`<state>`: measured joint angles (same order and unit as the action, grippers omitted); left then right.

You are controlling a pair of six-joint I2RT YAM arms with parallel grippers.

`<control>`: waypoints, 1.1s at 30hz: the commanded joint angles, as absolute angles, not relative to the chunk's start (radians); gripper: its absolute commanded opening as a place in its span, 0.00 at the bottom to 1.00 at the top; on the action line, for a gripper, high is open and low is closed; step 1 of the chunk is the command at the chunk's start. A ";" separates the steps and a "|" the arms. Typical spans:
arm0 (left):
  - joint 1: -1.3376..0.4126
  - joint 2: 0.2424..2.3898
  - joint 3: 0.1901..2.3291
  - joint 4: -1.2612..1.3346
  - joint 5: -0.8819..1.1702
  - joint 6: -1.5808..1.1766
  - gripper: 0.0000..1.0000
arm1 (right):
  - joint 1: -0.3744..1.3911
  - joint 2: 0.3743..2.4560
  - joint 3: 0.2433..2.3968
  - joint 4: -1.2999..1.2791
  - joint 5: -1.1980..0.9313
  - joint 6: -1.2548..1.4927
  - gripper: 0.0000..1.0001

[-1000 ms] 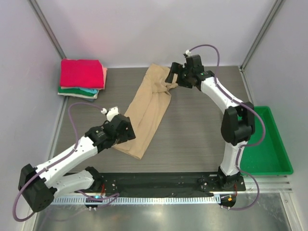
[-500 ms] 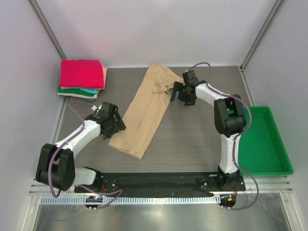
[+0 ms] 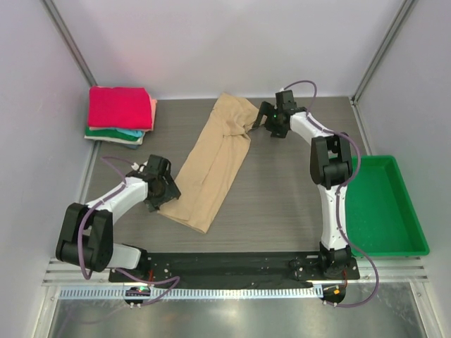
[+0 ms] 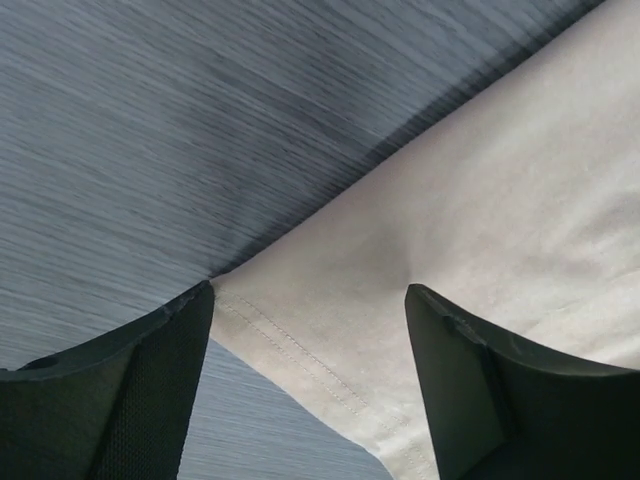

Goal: Fold and stack the t-shirts

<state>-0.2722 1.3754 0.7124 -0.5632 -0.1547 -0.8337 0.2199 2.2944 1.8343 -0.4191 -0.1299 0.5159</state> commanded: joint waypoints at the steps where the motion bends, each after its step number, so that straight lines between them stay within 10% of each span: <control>1: -0.229 1.411 0.678 -0.519 -0.123 -0.830 0.77 | 0.210 2.390 1.913 -0.373 -0.184 0.549 0.99; 3: -0.210 1.405 0.669 -0.500 -0.110 -0.813 0.68 | 0.210 2.433 1.969 -0.351 -0.234 0.564 0.98; 7: -0.210 1.401 0.654 -0.459 -0.010 -0.819 0.09 | 0.207 2.580 2.120 -0.333 -0.252 0.598 0.90; 9: -0.210 1.396 0.643 -0.431 0.043 -0.837 0.00 | 0.206 2.629 2.216 -0.327 -0.255 0.607 0.78; 14: -0.244 1.280 0.568 -0.448 0.132 -0.893 0.00 | 0.195 2.761 2.399 -0.299 -0.268 0.643 0.40; 21: -0.468 0.980 0.474 -0.521 0.137 -1.124 0.00 | 0.193 2.812 2.473 -0.124 -0.339 0.614 0.32; 26: -0.604 0.851 0.442 -0.528 0.126 -1.253 0.02 | 0.192 2.833 2.551 -0.080 -0.380 0.607 0.48; 29: -0.623 0.836 0.439 -0.534 0.126 -1.246 0.30 | 0.196 2.790 2.546 -0.087 -0.367 0.575 0.97; 33: -0.647 0.841 0.509 -0.615 0.077 -1.180 0.65 | 0.199 2.642 2.475 -0.153 -0.322 0.537 1.00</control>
